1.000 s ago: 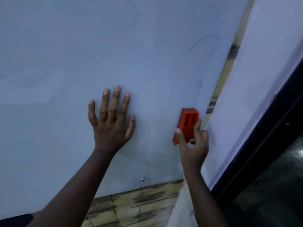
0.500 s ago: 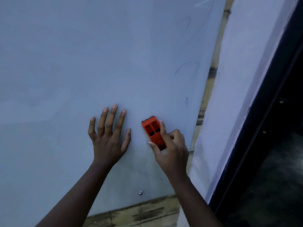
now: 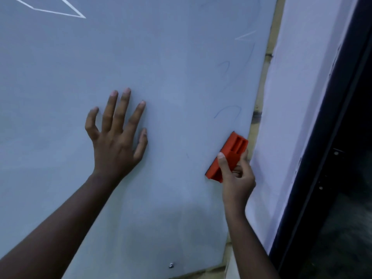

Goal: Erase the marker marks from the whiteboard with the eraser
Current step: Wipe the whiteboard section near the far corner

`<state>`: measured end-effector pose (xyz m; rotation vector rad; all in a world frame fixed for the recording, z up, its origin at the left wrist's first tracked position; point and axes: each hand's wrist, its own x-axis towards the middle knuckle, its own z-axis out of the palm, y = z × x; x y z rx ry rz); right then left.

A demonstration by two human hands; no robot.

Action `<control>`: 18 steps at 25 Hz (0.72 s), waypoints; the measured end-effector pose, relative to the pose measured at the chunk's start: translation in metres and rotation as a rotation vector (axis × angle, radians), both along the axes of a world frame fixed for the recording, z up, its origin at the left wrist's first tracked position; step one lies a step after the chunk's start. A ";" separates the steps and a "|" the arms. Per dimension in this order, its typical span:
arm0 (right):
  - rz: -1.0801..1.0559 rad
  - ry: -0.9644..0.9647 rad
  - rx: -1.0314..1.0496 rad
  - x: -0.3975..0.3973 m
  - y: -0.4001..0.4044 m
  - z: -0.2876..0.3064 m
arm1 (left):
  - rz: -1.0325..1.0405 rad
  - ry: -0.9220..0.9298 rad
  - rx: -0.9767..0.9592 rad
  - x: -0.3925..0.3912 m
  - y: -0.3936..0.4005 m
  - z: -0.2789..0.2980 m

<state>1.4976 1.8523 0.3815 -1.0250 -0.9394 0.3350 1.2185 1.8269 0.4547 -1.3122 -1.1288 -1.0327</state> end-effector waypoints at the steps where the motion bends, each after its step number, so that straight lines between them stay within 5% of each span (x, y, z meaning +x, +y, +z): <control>1: -0.023 -0.092 0.033 -0.012 -0.005 0.002 | 0.015 0.002 -0.013 0.001 0.001 -0.001; 5: -0.035 -0.743 0.166 -0.068 -0.032 -0.016 | 0.024 0.004 -0.037 0.002 0.004 -0.007; 9: -0.070 -0.946 0.222 -0.074 -0.036 -0.010 | 0.031 0.014 -0.050 0.000 0.004 -0.007; 18: -0.210 -0.362 -0.003 0.042 0.012 0.051 | 0.023 0.028 -0.022 0.001 0.004 -0.007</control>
